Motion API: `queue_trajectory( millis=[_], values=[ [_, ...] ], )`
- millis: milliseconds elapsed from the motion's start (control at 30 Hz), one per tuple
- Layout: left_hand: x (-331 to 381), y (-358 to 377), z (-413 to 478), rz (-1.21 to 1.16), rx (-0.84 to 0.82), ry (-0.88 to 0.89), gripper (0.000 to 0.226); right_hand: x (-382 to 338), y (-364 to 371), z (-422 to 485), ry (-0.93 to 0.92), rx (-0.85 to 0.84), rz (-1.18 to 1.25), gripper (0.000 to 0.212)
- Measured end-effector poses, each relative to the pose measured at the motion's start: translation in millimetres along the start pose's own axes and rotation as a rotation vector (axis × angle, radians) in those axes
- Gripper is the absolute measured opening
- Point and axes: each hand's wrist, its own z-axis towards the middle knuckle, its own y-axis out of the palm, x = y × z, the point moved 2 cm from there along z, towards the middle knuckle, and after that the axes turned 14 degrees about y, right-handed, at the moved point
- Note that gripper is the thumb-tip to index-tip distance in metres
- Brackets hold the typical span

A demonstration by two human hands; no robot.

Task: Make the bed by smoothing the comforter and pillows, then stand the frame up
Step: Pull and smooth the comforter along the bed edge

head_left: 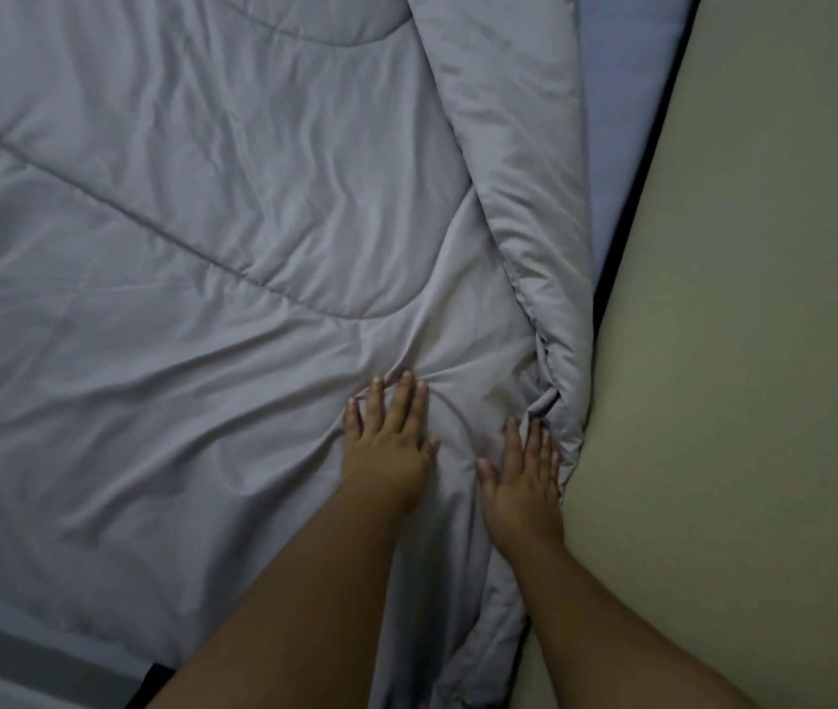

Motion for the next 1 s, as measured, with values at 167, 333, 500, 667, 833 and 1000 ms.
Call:
queue_trajectory(
  millis=[167,333,500,667,833,1000],
  values=[
    [-5,5,-1,0.023,0.067,0.023,0.065,0,6,2,0.011,0.069,0.022,0.067],
    [-10,2,-9,-0.046,0.280,-0.059,0.064,-37,-7,2,-0.082,0.139,0.017,0.064],
    [-36,-6,-17,-0.087,0.425,-0.277,0.066,-102,-9,8,-0.307,0.145,0.035,0.057],
    [-68,-14,-29,-0.095,0.525,-0.416,0.064,-155,-3,7,-0.480,0.148,0.057,0.050],
    [-111,-37,-52,-0.120,0.521,-0.466,0.071,-209,-4,1,-0.555,0.142,0.018,0.051],
    [-169,-72,-80,-0.136,0.519,-0.551,0.078,-272,-10,-7,-0.616,0.092,-0.011,0.054]
  ],
)
